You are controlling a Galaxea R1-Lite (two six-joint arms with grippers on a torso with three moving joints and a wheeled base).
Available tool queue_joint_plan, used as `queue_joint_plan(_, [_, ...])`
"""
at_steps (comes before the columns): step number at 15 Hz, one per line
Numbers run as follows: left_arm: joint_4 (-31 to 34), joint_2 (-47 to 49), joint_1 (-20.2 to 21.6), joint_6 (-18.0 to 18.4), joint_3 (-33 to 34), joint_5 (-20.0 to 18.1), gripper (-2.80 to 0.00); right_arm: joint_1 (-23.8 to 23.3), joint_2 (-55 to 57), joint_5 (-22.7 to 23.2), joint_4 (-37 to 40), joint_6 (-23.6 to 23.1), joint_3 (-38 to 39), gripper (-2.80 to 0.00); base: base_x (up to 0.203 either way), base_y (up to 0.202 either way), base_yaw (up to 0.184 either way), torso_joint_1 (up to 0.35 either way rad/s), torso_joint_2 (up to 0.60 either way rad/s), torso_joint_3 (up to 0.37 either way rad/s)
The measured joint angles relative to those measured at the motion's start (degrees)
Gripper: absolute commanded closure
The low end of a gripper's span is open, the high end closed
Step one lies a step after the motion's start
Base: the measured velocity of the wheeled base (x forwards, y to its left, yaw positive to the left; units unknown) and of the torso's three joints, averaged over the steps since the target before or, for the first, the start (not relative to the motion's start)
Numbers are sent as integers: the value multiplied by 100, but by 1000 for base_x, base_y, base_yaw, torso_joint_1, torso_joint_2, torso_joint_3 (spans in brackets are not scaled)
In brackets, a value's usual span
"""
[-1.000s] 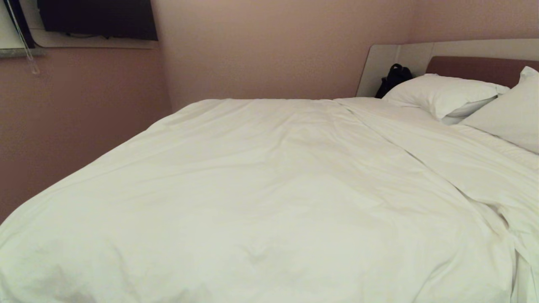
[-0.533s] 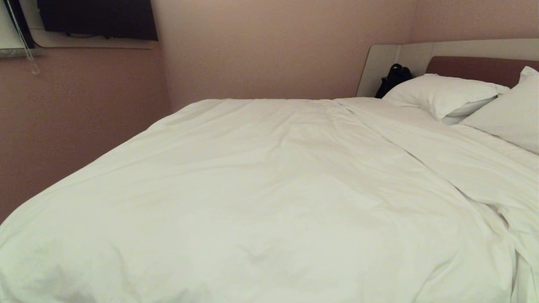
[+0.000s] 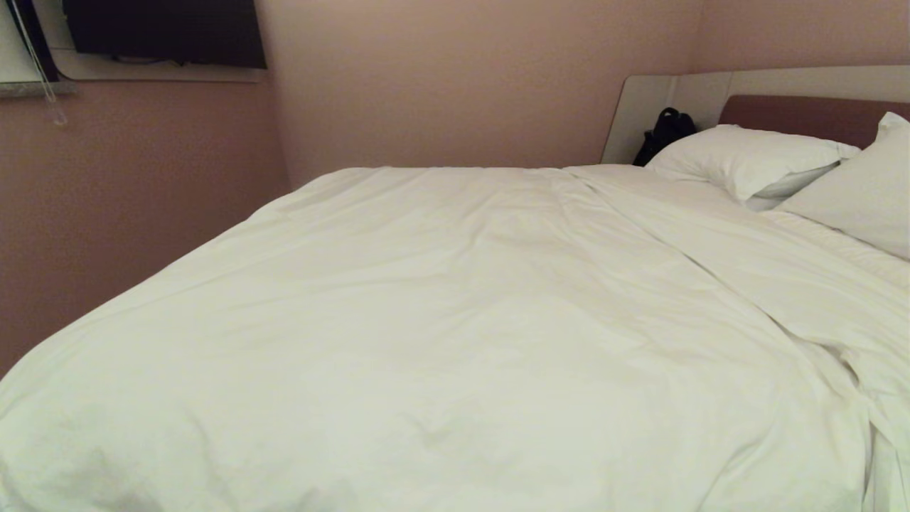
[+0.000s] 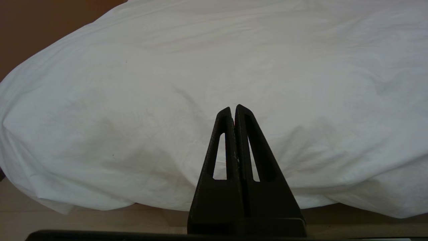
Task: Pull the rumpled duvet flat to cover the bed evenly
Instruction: Flatten the corners of the folded blanket
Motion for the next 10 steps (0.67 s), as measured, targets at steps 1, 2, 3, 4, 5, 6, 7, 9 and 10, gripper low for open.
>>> queue_joint_plan(1, [0, 0, 0, 2, 0, 2, 0, 2, 0, -4, -2, 2, 0, 0, 0, 0, 0, 0, 0, 0])
queue_joint_plan(2, [1, 0, 0, 0, 0, 2, 0, 2, 0, 0, 0, 0, 0, 0, 0, 0, 0, 0, 0, 0])
queue_joint_plan(3, [1, 0, 0, -3, 0, 2, 0, 2, 0, -2, -2, 1, 0, 0, 0, 0, 0, 0, 0, 0])
queue_joint_plan(4, [1, 0, 0, 0, 0, 2, 0, 2, 0, -2, -1, 0, 0, 0, 0, 0, 0, 0, 0, 0])
queue_joint_plan(5, [1, 0, 0, -1, 0, 2, 0, 2, 0, -2, -2, 0, 0, 0, 0, 0, 0, 0, 0, 0])
queue_joint_plan(6, [1, 0, 0, -1, 0, 0, 0, 2, 0, -2, -2, 0, 0, 0, 0, 0, 0, 0, 0, 0])
queue_joint_plan(7, [1, 0, 0, -1, 0, 2, 0, 2, 0, -2, 0, 1, 0, 0, 0, 0, 0, 0, 0, 0])
queue_joint_plan(9, [1, 0, 0, 4, 0, 0, 0, 2, 0, -2, 1, 0, 0, 0, 0, 0, 0, 0, 0, 0])
queue_joint_plan(10, [7, 0, 0, 33, 0, 7, 0, 2, 0, -4, 1, 0, 0, 0, 0, 0, 0, 0, 0, 0])
